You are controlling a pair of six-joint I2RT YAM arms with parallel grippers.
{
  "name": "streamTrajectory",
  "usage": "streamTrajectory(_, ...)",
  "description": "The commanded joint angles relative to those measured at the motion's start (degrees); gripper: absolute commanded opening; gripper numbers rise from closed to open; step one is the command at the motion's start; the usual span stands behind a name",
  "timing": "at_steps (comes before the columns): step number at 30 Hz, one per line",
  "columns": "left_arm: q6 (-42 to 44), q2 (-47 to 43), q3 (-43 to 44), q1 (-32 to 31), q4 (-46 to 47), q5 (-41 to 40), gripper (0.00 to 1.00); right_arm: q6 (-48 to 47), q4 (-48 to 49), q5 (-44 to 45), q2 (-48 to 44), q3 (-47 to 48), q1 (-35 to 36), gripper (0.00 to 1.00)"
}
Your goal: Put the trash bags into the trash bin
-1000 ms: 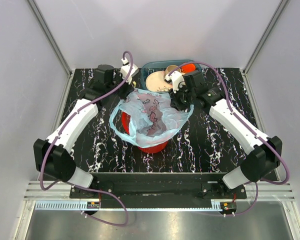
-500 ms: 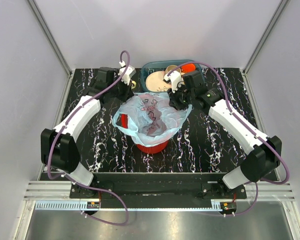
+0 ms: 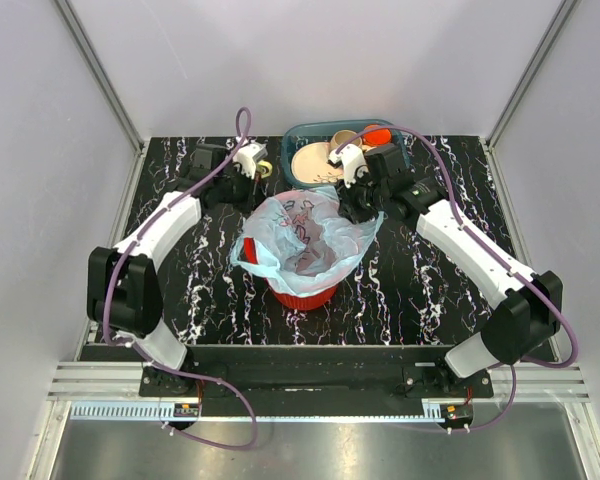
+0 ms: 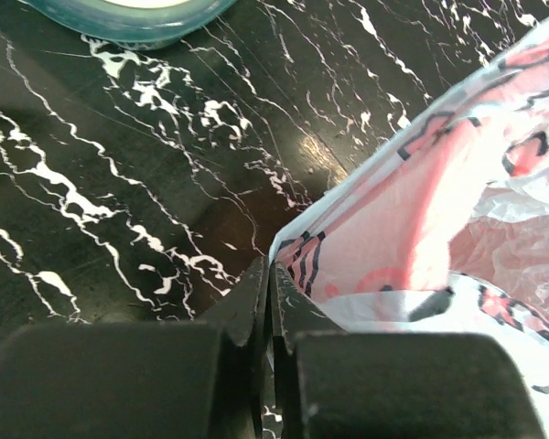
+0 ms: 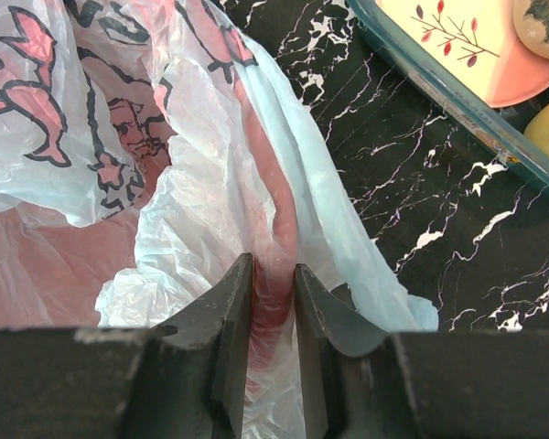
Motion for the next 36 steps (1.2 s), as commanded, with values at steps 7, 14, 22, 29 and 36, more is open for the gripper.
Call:
streamTrajectory(7,-8.8,-1.7,9.3,9.9,1.5,10.7,0.5,4.9,-2.9,3.0,-2.4,0.2,0.2,0.3)
streamTrajectory(14,-16.0,-14.8,5.9,19.7,0.1,14.8,0.65,8.0,-3.7,2.5,-4.3,1.0,0.2,0.47)
streamTrajectory(22,-25.0,-30.8,-11.1,25.0,-6.9,26.2,0.84,8.0,-5.0,0.5,-5.3,3.6,0.2,0.54)
streamTrajectory(29,-22.0,-37.9,-21.2,24.7,-14.5,23.7,0.82,8.0,-4.6,-2.0,-6.3,6.3,0.2,0.58)
streamTrajectory(36,-22.7,-37.4,-23.1,19.7,-13.0,22.9,0.71,8.7,-7.2,0.0,-4.9,13.6,-1.5,0.62)
